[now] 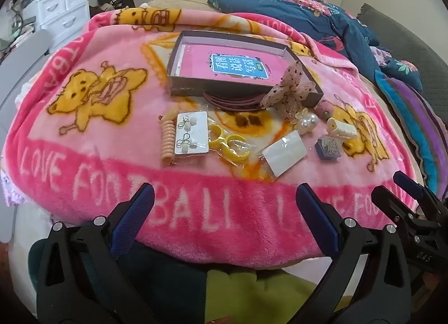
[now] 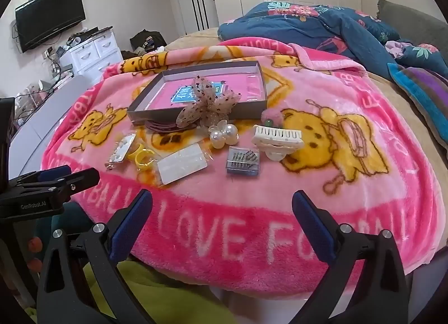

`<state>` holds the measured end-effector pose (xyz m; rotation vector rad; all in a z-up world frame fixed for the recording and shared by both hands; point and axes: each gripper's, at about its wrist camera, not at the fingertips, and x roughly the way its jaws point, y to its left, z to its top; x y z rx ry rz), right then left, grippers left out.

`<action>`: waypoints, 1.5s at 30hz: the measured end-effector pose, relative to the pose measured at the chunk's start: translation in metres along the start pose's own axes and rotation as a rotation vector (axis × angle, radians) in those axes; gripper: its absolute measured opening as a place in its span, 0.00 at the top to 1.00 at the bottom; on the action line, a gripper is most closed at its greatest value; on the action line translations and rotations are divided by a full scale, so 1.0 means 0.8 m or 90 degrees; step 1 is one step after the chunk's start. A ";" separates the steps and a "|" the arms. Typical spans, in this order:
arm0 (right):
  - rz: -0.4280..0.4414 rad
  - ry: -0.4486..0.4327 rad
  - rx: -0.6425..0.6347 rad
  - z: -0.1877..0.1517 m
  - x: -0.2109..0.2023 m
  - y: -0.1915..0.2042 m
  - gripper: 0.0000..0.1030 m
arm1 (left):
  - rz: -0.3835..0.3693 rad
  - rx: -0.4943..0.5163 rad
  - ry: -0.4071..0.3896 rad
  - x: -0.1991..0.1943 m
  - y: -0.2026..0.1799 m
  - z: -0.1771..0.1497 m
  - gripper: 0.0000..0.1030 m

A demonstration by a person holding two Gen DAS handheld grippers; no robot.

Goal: Organize jewelry

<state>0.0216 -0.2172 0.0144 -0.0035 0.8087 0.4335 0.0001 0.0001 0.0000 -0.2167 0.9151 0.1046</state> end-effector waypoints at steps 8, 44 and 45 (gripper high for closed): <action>0.001 -0.001 0.000 0.000 -0.003 0.002 0.04 | 0.008 0.003 -0.005 0.004 0.001 0.003 0.08; 0.000 -0.008 -0.003 0.005 -0.005 0.009 0.04 | -0.013 -0.007 -0.010 -0.011 0.001 0.003 0.08; -0.001 -0.008 -0.004 0.004 -0.006 0.010 0.04 | -0.013 -0.008 -0.010 -0.011 0.002 0.003 0.08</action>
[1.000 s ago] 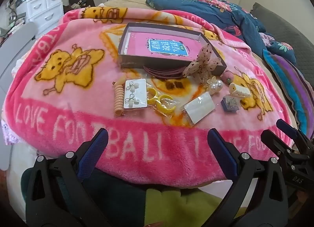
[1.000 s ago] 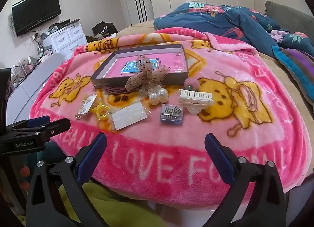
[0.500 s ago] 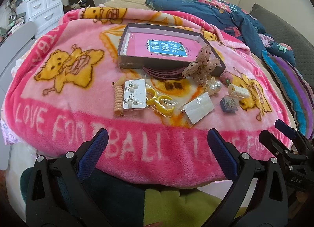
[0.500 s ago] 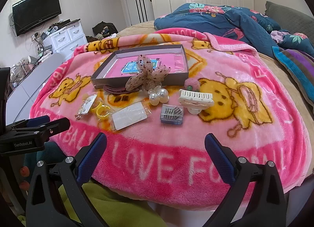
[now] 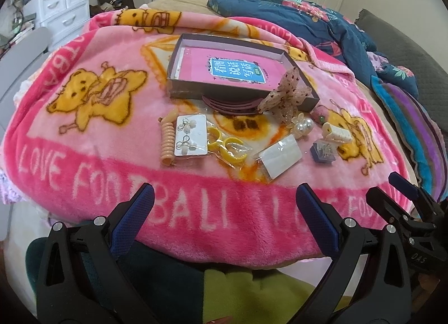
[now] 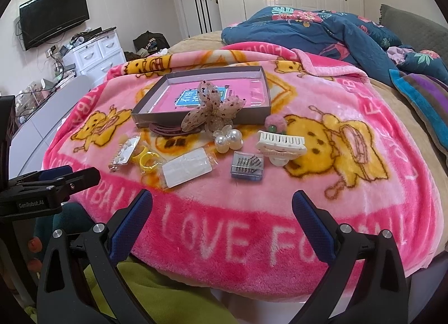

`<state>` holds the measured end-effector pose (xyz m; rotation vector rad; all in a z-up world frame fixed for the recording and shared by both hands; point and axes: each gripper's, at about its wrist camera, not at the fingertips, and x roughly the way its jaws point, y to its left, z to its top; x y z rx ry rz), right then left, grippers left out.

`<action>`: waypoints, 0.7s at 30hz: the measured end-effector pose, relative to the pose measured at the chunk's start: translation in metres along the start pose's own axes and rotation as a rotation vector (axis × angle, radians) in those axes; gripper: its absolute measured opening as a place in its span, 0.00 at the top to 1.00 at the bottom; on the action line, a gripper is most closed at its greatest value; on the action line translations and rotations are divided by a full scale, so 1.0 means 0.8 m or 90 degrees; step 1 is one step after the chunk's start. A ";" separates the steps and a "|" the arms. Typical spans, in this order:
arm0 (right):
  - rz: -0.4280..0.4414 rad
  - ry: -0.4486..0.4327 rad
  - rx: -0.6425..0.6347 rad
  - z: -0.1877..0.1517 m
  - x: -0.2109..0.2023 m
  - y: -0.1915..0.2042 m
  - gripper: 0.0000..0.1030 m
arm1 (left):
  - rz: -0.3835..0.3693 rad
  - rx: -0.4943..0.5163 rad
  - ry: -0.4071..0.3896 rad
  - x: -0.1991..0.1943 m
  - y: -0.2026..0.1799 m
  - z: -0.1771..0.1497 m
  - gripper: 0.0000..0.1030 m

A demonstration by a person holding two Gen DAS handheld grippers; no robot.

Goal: Organize jewelry

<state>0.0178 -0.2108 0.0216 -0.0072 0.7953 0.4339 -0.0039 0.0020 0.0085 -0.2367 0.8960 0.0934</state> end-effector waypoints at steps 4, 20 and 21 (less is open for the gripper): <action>0.002 0.002 0.002 0.000 0.003 -0.001 0.04 | -0.001 -0.001 -0.001 0.000 0.002 0.000 0.08; 0.002 0.001 -0.002 -0.002 0.004 -0.002 0.04 | -0.001 -0.001 -0.001 0.000 0.002 0.000 0.08; 0.003 0.001 -0.001 -0.002 0.004 -0.002 0.04 | -0.001 -0.001 -0.002 0.000 0.002 0.001 0.08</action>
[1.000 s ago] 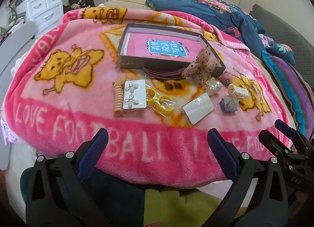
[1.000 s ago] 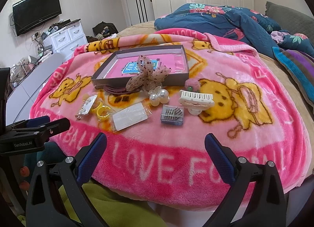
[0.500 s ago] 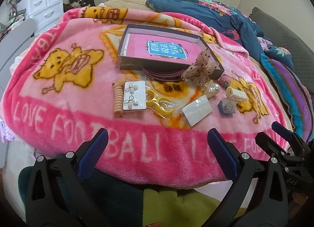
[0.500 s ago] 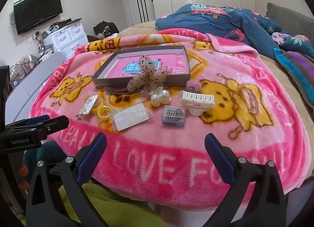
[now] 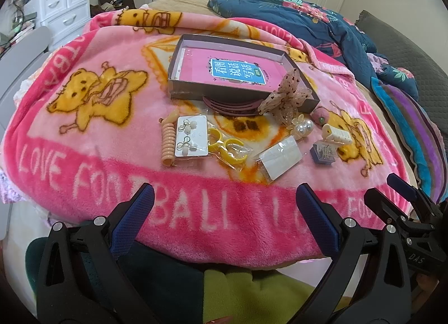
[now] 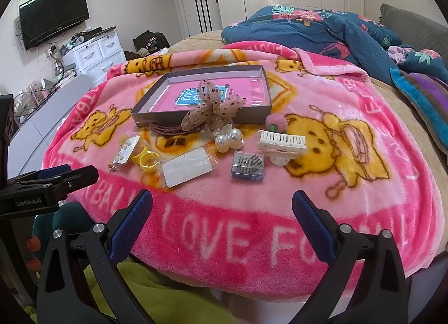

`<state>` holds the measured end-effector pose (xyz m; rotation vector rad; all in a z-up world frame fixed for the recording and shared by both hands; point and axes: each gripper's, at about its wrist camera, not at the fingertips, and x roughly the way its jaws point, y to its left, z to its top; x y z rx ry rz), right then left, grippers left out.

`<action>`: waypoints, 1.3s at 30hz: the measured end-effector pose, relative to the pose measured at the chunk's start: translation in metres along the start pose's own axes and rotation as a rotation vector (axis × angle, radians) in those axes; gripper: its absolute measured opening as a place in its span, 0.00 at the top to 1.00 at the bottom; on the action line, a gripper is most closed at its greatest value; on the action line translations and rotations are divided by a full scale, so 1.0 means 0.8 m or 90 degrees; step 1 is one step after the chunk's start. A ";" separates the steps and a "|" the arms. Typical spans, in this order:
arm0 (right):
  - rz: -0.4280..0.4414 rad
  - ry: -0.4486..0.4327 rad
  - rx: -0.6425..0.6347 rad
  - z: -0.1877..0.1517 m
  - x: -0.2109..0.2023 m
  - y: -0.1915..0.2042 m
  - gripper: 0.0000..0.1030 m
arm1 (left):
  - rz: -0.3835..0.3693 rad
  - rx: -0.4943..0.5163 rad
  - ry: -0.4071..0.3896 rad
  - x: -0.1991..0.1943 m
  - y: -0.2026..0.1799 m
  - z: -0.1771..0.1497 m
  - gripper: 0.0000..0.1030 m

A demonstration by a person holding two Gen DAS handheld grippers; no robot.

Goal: Organize jewelry

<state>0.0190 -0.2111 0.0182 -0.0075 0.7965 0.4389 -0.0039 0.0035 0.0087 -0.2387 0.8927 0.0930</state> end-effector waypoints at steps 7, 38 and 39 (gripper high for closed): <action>0.002 -0.004 -0.004 0.001 0.002 0.000 0.04 | 0.007 -0.003 -0.002 0.001 0.000 0.002 0.08; -0.049 0.008 0.057 0.061 0.068 -0.071 0.04 | -0.041 -0.003 -0.017 0.059 0.004 0.098 0.08; -0.053 0.011 0.059 0.063 0.071 -0.076 0.04 | -0.049 0.001 -0.015 0.062 0.001 0.103 0.08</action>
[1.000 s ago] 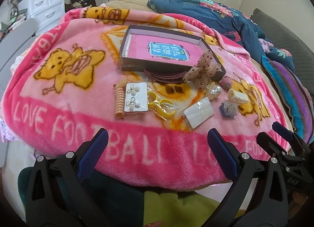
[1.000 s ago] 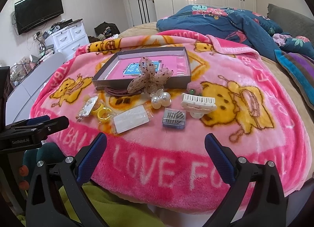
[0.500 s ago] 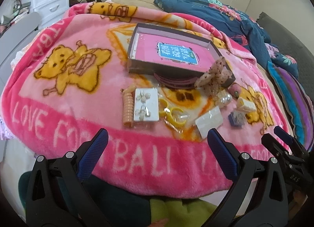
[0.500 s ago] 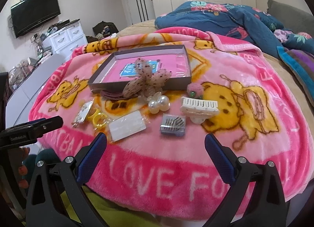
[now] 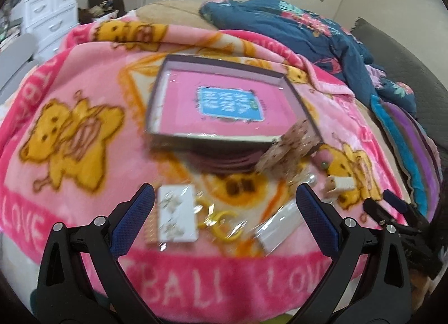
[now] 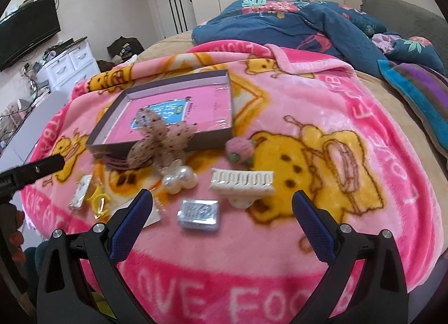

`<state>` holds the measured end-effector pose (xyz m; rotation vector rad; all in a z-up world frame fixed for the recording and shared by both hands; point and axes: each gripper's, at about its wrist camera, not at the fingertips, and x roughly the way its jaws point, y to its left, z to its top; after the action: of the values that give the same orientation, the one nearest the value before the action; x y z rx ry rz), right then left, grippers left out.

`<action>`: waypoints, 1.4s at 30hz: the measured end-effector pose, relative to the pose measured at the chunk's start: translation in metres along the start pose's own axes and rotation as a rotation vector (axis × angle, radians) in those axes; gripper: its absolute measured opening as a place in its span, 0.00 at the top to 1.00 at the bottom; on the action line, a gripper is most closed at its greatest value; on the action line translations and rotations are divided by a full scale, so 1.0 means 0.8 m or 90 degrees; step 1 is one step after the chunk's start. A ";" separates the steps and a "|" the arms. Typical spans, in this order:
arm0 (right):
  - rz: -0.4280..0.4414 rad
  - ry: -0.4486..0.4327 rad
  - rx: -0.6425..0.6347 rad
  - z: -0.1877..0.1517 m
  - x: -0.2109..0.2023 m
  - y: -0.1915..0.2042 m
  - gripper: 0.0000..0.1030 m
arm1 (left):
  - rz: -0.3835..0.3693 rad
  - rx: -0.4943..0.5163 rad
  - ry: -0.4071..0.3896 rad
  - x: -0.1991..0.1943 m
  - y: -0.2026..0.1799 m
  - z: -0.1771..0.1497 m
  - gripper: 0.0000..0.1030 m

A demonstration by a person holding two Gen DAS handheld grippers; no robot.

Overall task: Organize jewelry
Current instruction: 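Grasp the sheer dotted bow clip with left tool while right tool grasps the white claw clip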

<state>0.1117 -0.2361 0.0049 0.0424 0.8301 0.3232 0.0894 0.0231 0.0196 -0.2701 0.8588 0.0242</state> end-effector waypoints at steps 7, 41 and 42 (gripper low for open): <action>-0.008 0.025 0.024 0.005 0.027 -0.019 0.04 | -0.027 0.038 0.027 0.040 -0.028 0.020 0.08; 0.052 0.094 0.070 0.002 0.113 -0.049 0.31 | -0.098 0.153 0.072 0.135 -0.091 0.026 0.99; 0.055 0.093 0.072 0.002 0.113 -0.050 0.31 | -0.104 0.154 0.065 0.131 -0.092 0.029 0.99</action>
<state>0.1805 -0.2471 -0.0650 0.1620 0.9932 0.3642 0.1844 -0.0513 -0.0280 -0.1139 0.9286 -0.2468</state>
